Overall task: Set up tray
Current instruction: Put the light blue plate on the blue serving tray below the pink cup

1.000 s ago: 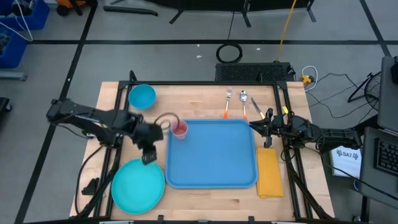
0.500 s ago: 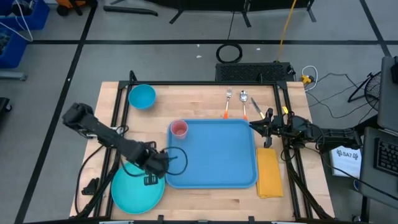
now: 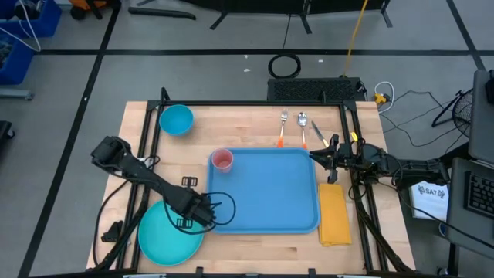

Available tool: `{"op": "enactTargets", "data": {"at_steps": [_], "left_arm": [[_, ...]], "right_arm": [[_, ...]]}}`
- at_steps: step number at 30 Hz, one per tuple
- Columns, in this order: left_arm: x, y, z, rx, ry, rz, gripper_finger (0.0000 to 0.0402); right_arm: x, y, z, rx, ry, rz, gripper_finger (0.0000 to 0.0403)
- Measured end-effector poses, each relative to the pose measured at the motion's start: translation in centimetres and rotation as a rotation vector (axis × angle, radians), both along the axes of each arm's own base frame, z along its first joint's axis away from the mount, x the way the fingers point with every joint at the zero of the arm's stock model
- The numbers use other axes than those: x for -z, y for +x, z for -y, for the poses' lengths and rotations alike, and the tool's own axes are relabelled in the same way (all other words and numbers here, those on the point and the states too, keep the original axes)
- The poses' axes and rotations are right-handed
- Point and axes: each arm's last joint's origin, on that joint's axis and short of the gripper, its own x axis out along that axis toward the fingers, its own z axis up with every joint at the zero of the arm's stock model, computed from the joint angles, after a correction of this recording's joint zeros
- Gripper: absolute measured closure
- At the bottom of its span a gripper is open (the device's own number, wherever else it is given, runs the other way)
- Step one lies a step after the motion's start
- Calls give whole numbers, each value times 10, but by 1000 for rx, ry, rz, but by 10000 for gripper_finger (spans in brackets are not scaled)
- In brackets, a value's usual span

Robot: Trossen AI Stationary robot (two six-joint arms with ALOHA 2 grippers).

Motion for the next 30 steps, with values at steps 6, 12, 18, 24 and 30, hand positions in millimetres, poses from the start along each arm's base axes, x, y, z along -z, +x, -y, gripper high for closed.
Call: {"op": "enactTargets", "data": {"at_steps": [6,12,18,24,30], "left_arm": [[0,0,-1,-9,-3,-6,282],[0,5,-10,-45,46,22,210],[0,6,-11,-47,0,9,191],[12,2,-11,-51,-66,-11,190],[30,-8,-15,-62,-89,-35,192]], "right_arm": [[0,0,0,0,0,0,355],[0,0,0,0,0,0,355],[0,0,0,0,0,0,355],[0,0,0,0,0,0,355],[0,0,0,0,0,0,355]]}}
